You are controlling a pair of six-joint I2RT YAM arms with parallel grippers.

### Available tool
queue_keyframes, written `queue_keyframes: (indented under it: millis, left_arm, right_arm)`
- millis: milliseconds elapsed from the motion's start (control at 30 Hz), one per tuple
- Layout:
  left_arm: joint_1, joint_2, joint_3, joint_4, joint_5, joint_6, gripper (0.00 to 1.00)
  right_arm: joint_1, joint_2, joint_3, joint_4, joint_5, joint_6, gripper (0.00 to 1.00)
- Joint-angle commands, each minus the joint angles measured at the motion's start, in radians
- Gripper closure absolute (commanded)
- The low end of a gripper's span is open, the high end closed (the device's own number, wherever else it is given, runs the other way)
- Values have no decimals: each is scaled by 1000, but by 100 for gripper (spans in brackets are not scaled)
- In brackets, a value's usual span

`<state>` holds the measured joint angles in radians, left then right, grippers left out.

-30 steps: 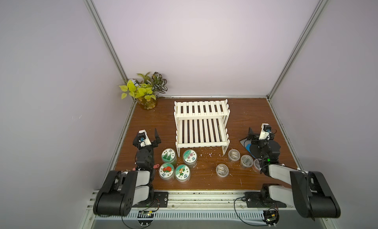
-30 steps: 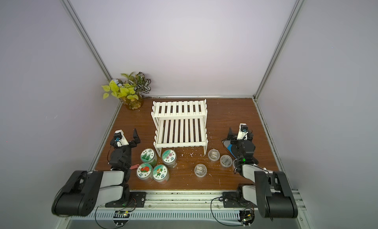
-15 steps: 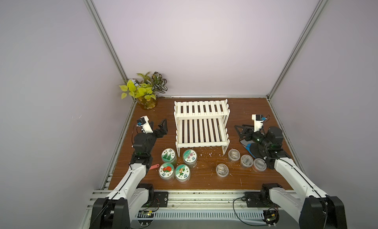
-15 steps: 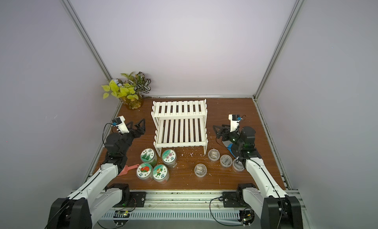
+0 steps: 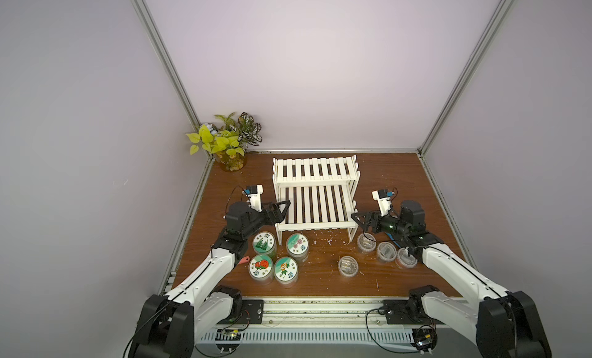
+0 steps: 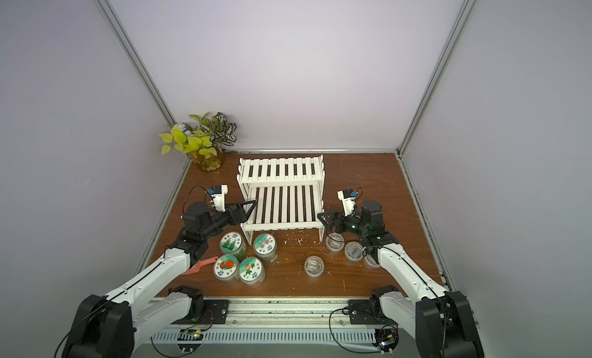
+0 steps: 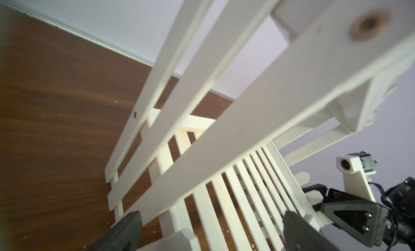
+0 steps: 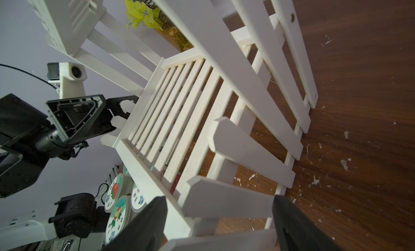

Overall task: Place the seed container on the shelf
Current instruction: Move the shelf to the center of the board.

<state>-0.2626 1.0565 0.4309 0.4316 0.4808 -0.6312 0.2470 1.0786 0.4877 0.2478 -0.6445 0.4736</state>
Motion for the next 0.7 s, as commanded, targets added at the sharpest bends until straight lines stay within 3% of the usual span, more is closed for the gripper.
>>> queue_keyframes:
  millis: [0, 367, 500, 667]
  left_arm:
    - [-61, 68, 55, 38, 34, -3, 0]
    - [-128, 374, 215, 239, 48, -90, 0]
    - [-141, 419, 246, 212, 28, -88, 0]
    - [-141, 362, 243, 41, -85, -21, 0]
  right_arm:
    - [2, 42, 37, 95, -38, 40, 20]
    - [-49, 180, 117, 152, 66, 83, 23]
    - [-83, 190, 128, 152, 65, 86, 23]
    - [-89, 175, 134, 71, 58, 36, 21]
